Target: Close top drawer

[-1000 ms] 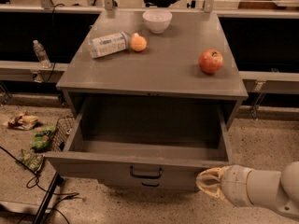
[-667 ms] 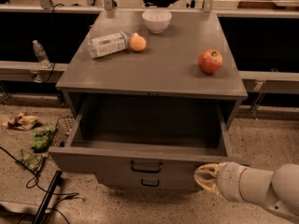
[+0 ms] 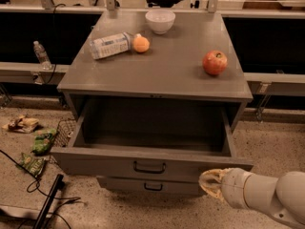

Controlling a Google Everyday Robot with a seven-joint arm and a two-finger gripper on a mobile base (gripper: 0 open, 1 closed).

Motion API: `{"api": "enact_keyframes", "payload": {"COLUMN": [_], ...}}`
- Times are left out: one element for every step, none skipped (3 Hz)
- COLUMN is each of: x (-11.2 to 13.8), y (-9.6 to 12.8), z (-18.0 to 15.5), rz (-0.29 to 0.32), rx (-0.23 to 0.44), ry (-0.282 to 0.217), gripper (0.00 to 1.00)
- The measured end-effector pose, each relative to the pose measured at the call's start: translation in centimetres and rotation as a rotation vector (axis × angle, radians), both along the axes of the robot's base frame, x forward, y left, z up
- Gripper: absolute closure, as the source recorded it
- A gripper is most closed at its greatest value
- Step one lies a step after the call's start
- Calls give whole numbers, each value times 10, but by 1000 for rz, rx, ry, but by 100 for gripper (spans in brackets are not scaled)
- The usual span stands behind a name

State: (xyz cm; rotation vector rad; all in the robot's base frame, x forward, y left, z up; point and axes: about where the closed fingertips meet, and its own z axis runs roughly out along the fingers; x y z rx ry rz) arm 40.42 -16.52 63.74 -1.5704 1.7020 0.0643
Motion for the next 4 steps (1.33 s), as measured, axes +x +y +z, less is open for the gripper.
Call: {"api": "enact_keyframes", "payload": {"x": [7,20,52,76], "y": [-7,-10,-7,-3], "z": [-6,-12,-30,-42], "rz": [-4,37,116,183], "rx": [-26,-40,-35,-21], "ry": [-24,-60,-129,-172], "gripper": [100,100,100,100]}}
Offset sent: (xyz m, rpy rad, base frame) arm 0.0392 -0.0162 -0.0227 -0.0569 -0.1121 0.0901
